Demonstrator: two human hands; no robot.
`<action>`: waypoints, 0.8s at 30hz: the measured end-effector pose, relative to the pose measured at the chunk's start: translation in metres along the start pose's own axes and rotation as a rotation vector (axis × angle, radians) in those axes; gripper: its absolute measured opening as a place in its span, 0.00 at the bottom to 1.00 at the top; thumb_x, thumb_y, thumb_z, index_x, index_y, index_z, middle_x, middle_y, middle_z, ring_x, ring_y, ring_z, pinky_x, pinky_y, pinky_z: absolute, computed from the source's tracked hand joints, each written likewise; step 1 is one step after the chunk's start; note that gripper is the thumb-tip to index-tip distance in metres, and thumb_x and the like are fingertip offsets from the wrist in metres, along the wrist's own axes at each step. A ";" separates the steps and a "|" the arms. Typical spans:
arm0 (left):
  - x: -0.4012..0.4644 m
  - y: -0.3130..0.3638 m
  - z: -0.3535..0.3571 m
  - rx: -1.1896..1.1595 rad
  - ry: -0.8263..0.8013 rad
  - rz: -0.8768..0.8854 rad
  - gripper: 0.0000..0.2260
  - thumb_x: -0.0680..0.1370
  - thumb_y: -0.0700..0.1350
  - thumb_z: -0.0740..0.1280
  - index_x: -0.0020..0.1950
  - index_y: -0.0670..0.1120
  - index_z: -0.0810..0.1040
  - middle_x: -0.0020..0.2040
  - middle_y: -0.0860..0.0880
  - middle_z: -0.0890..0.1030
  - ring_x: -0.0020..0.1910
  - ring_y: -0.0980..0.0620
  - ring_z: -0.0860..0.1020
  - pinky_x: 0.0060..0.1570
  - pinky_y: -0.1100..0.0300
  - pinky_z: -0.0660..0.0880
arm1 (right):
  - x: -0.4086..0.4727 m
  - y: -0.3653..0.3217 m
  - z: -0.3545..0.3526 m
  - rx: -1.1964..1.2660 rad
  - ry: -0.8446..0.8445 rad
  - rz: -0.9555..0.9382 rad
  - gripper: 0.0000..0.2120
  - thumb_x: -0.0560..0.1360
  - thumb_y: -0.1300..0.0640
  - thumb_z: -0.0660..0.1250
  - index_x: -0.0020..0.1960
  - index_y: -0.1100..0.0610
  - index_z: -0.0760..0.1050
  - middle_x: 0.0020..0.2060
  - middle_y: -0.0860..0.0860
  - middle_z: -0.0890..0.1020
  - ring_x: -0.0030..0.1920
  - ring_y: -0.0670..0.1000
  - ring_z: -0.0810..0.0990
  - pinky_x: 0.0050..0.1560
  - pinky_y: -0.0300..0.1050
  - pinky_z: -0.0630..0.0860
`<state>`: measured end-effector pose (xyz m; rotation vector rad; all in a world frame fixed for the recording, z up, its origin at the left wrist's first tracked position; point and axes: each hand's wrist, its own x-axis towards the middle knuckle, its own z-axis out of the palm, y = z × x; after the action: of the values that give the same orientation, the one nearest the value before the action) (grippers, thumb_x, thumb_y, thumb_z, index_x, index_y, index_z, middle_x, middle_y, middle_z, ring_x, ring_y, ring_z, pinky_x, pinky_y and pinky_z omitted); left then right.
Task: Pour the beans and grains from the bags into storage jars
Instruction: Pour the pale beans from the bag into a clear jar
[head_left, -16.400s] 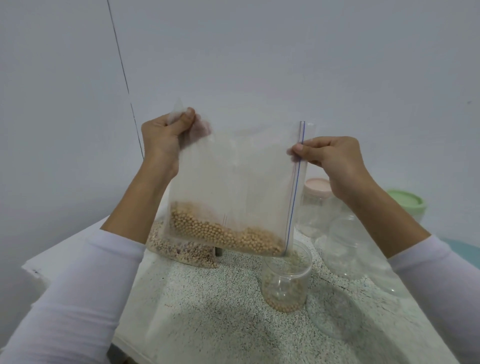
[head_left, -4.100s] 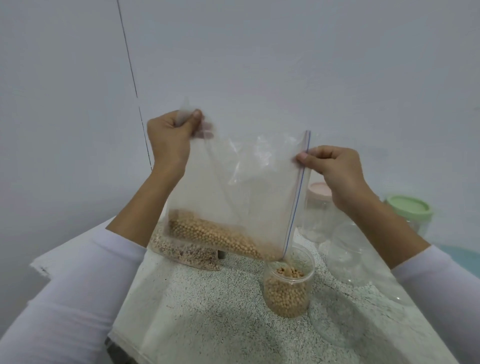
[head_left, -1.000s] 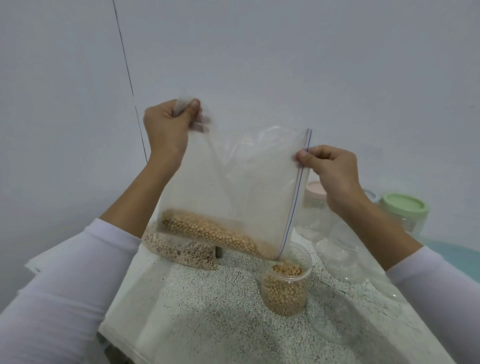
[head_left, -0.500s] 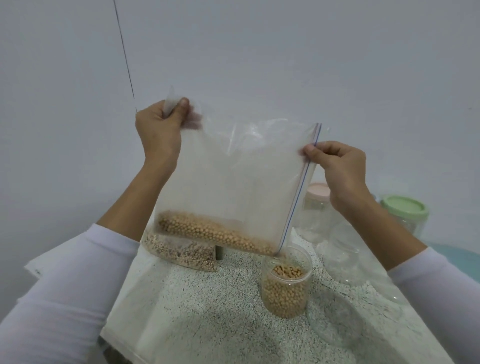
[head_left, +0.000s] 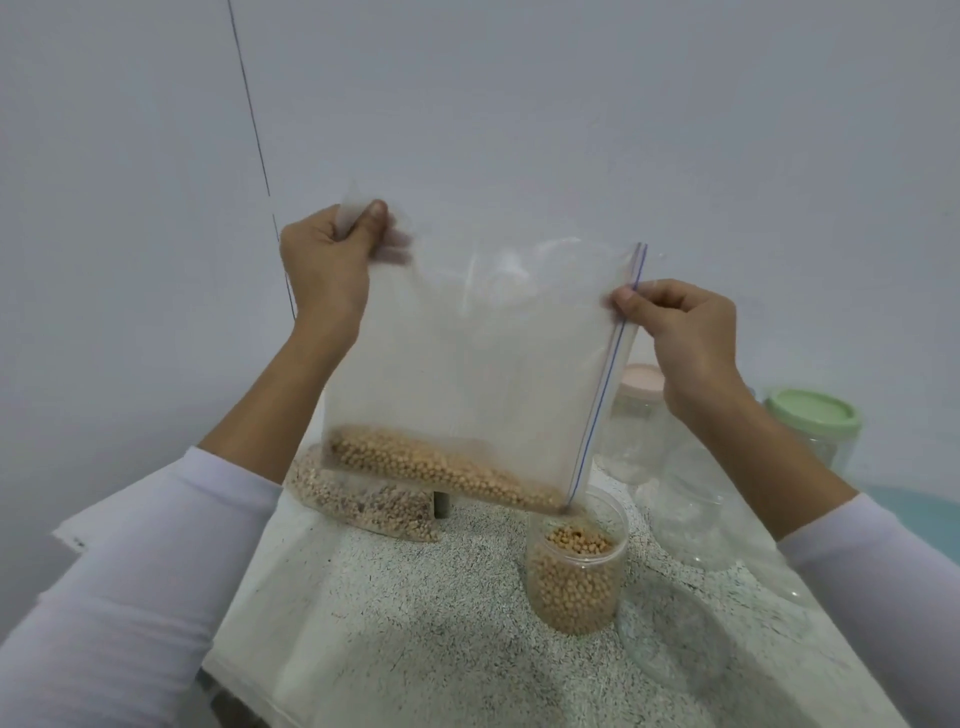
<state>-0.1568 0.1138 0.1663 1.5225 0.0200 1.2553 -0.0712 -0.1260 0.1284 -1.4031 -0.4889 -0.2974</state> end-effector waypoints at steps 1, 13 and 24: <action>0.000 0.000 0.001 0.020 -0.032 0.003 0.09 0.77 0.40 0.68 0.36 0.44 0.80 0.30 0.53 0.83 0.32 0.52 0.82 0.40 0.56 0.79 | -0.001 0.000 0.001 -0.022 -0.038 0.007 0.06 0.73 0.63 0.70 0.37 0.56 0.80 0.28 0.42 0.82 0.33 0.39 0.79 0.42 0.26 0.71; 0.003 0.001 0.000 -0.002 -0.007 0.000 0.09 0.77 0.41 0.68 0.37 0.44 0.81 0.31 0.52 0.83 0.32 0.51 0.82 0.40 0.55 0.80 | 0.000 0.001 -0.003 -0.012 -0.009 -0.019 0.08 0.73 0.64 0.70 0.36 0.55 0.80 0.28 0.43 0.83 0.34 0.39 0.79 0.43 0.27 0.72; 0.003 0.001 0.003 0.010 -0.057 0.017 0.08 0.77 0.40 0.68 0.38 0.42 0.81 0.31 0.52 0.83 0.32 0.50 0.82 0.40 0.55 0.79 | 0.000 0.001 -0.001 -0.033 -0.053 0.004 0.07 0.73 0.63 0.70 0.37 0.55 0.80 0.28 0.43 0.82 0.34 0.38 0.79 0.41 0.25 0.71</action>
<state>-0.1542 0.1133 0.1690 1.5694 -0.0236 1.2265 -0.0705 -0.1273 0.1270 -1.4467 -0.5266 -0.2671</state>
